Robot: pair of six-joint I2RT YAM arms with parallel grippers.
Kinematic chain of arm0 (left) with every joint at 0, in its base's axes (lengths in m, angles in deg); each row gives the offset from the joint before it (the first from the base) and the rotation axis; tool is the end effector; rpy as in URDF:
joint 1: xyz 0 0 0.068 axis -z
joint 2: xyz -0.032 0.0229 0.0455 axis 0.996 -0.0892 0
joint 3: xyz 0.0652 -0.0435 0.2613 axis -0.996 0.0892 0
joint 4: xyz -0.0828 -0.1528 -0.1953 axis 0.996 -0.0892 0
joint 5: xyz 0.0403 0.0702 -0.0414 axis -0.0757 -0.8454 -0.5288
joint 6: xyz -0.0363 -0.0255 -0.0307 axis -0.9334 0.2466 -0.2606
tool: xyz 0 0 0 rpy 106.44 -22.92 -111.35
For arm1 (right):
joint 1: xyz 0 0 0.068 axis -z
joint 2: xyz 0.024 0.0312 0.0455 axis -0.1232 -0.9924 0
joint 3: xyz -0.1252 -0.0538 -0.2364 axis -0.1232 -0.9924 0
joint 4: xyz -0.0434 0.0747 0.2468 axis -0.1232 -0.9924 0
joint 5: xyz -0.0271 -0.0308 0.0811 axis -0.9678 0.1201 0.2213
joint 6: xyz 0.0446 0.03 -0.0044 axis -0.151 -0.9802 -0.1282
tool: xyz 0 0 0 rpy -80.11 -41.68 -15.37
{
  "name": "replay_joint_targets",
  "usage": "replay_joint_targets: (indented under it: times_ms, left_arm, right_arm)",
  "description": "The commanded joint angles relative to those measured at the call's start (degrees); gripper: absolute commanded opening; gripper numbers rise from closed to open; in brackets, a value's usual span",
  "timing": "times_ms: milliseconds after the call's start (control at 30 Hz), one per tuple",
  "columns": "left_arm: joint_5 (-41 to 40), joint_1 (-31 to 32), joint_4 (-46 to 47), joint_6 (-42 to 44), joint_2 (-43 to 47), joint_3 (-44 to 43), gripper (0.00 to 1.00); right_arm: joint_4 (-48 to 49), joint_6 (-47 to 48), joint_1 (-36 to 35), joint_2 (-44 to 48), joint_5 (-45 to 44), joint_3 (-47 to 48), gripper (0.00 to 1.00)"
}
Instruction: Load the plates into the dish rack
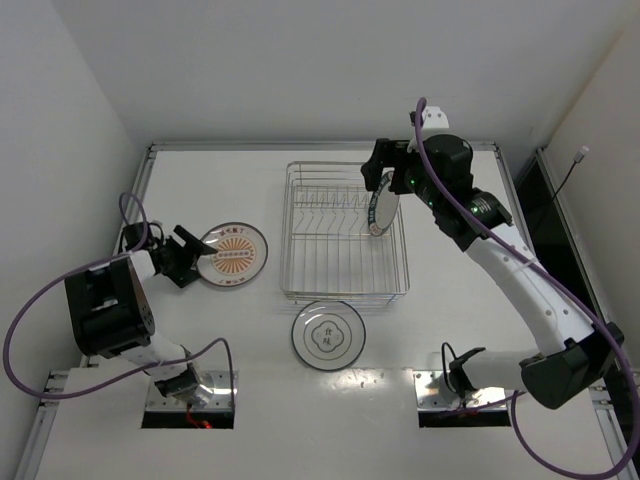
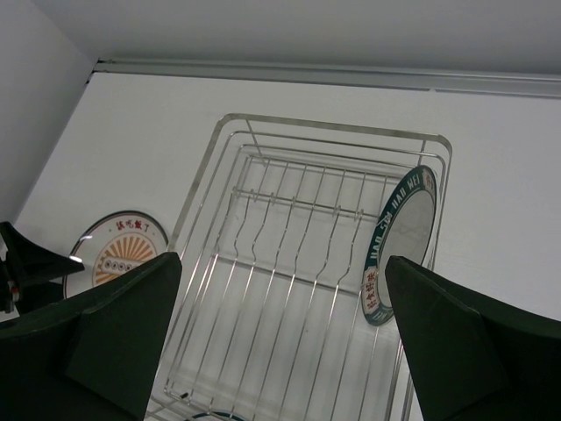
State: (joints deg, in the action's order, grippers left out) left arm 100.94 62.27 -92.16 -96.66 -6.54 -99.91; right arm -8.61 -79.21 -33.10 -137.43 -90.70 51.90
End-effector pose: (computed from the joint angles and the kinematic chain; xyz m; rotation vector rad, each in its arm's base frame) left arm 0.2598 0.0897 0.1414 -1.1488 2.2777 -0.7587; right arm 0.2656 0.1240 0.4067 0.0711 1.8887 0.4702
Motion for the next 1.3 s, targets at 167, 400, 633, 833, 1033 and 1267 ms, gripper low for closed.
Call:
replay_joint_targets:
  times_ms: [167, 400, 633, 833, 1033, 1267]
  left_arm:
    - [2.82, -0.86, 4.67, -0.95, -6.29, 2.07, 0.44]
    - [4.58, -0.86, 4.67, -0.95, -8.42, 0.14, 0.2]
    - [3.27, -0.86, -1.91, 0.11, 2.72, -7.59, 0.0]
    - [4.39, -0.86, -3.94, -3.3, 9.69, -16.12, 0.0]
    - [7.83, 0.81, -0.7, -8.67, 15.13, -17.35, 0.0]
    - [12.05, 9.68, 7.65, -15.09, 22.51, -15.6, 0.0]
  right_arm:
    - [3.69, -0.58, 0.09, 1.55, 0.87, -0.53, 1.0]
    - [3.69, -0.58, 0.09, 2.08, 0.87, -1.06, 1.0]
    - [3.69, -0.58, 0.09, 1.47, 1.4, -0.44, 1.0]
    - [3.69, -0.58, 0.09, 0.41, 3.24, 0.09, 1.0]
    - [3.16, -0.05, 0.62, -1.78, 8.94, 1.84, 1.0]
    - [9.79, -7.92, 4.83, -7.31, 31.33, 0.29, 0.99]
